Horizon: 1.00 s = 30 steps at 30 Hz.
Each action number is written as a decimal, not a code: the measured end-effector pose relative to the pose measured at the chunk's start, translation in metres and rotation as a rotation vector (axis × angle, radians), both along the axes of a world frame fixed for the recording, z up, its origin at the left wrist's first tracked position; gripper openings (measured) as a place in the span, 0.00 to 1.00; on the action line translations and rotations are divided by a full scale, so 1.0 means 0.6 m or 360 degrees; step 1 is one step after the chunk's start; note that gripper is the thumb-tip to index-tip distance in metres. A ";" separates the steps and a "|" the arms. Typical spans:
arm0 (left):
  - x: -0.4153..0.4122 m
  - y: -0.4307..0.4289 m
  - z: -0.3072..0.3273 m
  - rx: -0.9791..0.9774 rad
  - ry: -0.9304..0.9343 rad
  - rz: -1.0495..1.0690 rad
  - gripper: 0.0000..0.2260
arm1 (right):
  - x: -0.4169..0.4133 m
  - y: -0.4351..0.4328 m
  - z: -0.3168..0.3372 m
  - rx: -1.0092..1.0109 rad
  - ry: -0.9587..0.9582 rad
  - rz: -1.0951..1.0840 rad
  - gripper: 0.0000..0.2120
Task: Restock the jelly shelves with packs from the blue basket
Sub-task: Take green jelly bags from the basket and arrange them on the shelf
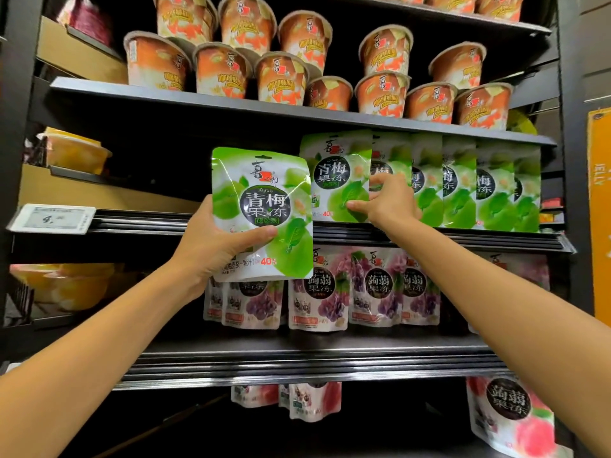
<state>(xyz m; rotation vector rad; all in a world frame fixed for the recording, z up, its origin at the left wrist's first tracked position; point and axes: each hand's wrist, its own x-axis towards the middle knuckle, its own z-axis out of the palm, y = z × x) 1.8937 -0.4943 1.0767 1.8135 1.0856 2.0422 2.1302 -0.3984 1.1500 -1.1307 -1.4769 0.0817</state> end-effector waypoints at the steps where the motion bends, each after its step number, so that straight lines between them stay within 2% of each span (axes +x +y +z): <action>1: 0.001 0.001 0.003 -0.0013 0.0008 -0.0003 0.46 | 0.002 0.000 -0.002 0.0014 -0.0005 0.0022 0.31; 5: 0.011 0.003 0.019 -0.0037 0.0018 -0.0014 0.45 | 0.008 0.000 -0.008 0.0124 0.0090 0.0111 0.28; 7: 0.016 0.004 0.029 -0.0061 0.0015 -0.0031 0.42 | 0.006 -0.006 -0.009 0.0293 0.0134 0.0132 0.23; 9: 0.019 0.008 0.040 -0.0087 0.0021 -0.0076 0.38 | -0.001 -0.020 -0.009 0.0385 0.0127 0.0316 0.16; 12: 0.028 0.012 0.060 -0.0113 0.0064 -0.0123 0.29 | -0.021 -0.052 -0.006 -0.0059 0.0087 0.0953 0.20; 14: 0.033 0.015 0.073 -0.0146 0.0079 -0.0149 0.25 | -0.032 -0.066 -0.003 -0.0291 0.0010 0.1132 0.19; 16: 0.037 0.021 0.085 -0.0193 0.0087 -0.0136 0.24 | -0.038 -0.072 0.004 -0.0343 0.0034 0.1143 0.18; 20: 0.046 0.035 0.105 -0.0248 -0.0043 0.0003 0.25 | -0.043 -0.071 0.020 -0.0402 0.0343 0.1145 0.23; 23: 0.054 0.037 0.108 -0.0182 -0.0084 0.0353 0.33 | -0.055 -0.068 0.028 -0.0418 0.0534 0.1123 0.25; 26: 0.067 0.030 0.083 0.0035 0.0284 0.0704 0.27 | -0.069 -0.059 0.033 -0.0359 0.0559 0.1016 0.25; 28: 0.073 0.032 0.068 0.0079 0.0575 0.0755 0.20 | -0.079 -0.048 0.036 -0.0290 0.0519 0.0885 0.26; 30: 0.077 0.037 0.059 0.0070 0.0689 0.0798 0.16 | -0.086 -0.043 0.037 -0.0206 0.0481 0.0746 0.26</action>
